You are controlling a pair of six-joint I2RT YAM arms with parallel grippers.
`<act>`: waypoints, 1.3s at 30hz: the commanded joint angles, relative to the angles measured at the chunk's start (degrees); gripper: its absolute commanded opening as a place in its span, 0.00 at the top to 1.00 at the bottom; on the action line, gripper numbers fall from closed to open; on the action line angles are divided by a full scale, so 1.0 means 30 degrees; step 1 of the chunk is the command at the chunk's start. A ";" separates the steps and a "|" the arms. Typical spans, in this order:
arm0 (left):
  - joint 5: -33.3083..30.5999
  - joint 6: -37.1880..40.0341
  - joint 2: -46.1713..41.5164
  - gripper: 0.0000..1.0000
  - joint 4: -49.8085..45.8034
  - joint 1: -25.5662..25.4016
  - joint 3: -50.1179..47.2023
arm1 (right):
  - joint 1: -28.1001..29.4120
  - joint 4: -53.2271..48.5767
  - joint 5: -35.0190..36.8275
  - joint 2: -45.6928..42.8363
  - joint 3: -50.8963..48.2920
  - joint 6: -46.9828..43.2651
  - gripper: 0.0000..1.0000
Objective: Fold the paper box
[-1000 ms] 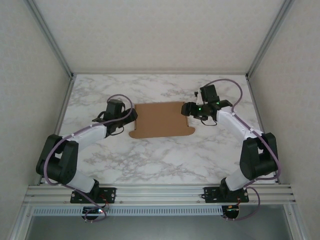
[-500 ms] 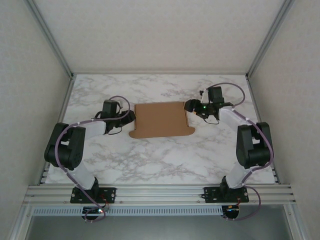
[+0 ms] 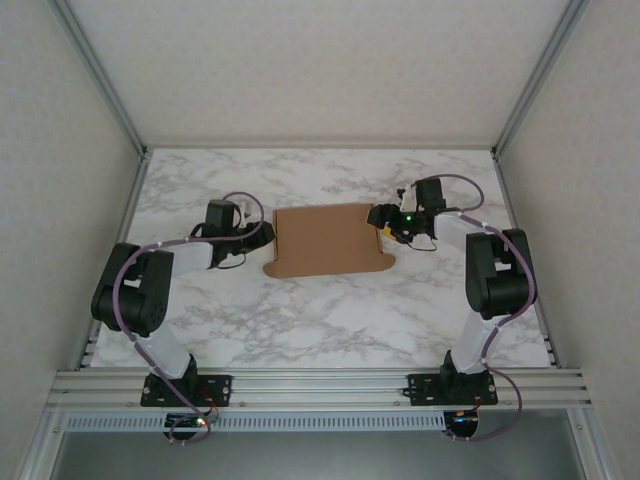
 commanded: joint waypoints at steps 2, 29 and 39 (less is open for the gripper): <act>-0.0079 0.0385 -0.1174 0.51 0.0059 0.0051 -0.0307 | 0.0027 0.0292 -0.0850 0.0237 -0.0399 0.0516 0.34; 0.5161 0.1232 0.4879 0.76 -0.0384 0.0880 0.0766 | 0.1411 0.1300 -0.0035 -0.0372 -0.1514 0.1627 0.34; 0.6120 0.1549 0.6219 0.81 -0.0817 0.1977 0.0764 | 0.0847 0.1804 -0.0442 -0.0959 -0.1717 0.1589 0.24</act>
